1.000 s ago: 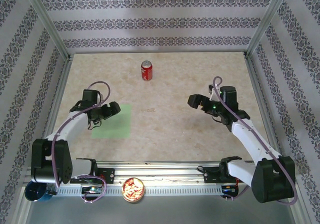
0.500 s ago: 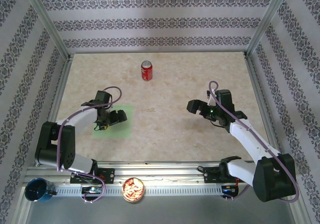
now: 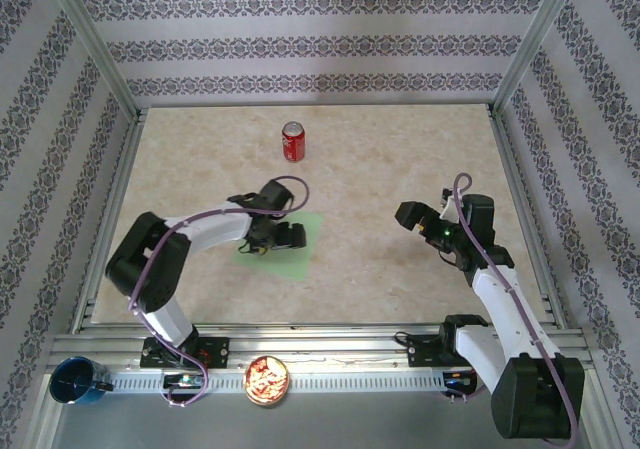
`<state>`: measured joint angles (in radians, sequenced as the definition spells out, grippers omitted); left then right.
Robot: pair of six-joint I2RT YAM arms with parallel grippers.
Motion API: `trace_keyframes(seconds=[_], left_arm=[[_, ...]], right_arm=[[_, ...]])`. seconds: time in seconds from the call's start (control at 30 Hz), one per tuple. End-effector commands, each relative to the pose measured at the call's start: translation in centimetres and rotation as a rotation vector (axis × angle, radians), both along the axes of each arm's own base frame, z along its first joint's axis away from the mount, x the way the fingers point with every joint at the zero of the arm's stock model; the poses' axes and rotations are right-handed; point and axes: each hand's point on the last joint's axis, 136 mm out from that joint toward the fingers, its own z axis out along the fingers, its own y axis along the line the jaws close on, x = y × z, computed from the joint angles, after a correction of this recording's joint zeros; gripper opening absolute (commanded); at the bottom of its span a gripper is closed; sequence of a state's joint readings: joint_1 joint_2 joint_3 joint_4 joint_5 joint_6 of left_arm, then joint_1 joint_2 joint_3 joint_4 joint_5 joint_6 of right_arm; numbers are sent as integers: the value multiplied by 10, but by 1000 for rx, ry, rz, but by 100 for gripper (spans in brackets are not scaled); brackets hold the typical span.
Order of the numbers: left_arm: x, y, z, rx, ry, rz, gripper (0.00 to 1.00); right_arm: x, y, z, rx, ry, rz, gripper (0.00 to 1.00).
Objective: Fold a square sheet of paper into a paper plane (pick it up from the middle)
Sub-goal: Move the square sheet of paper to the center of the table.
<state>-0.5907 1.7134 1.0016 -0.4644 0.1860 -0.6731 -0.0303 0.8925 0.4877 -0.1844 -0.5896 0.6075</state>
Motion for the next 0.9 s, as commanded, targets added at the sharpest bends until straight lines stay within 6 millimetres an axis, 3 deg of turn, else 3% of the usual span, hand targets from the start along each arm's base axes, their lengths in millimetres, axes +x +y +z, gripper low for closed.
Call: trace_keyframes(seconds=[0.0,0.13,0.37,0.6,0.87], left_arm=[[-8,-28,-6,52,29,-9,91],[1,-49,16,103,-20,-76,92],[11,-38,42,229,-80,-282,95],[18,-39,33,296,-45,-502,96],[33,-41,8,275,49,-445,93]], right_arm=[[-7,16,2,73,-6,71,98],[-18,39,-10,58,30,130,98],[-31,69,-35,-71,76,143,94],[-34,69,-49,-99,110,81,94],[-35,50,-57,-117,123,-36,96]])
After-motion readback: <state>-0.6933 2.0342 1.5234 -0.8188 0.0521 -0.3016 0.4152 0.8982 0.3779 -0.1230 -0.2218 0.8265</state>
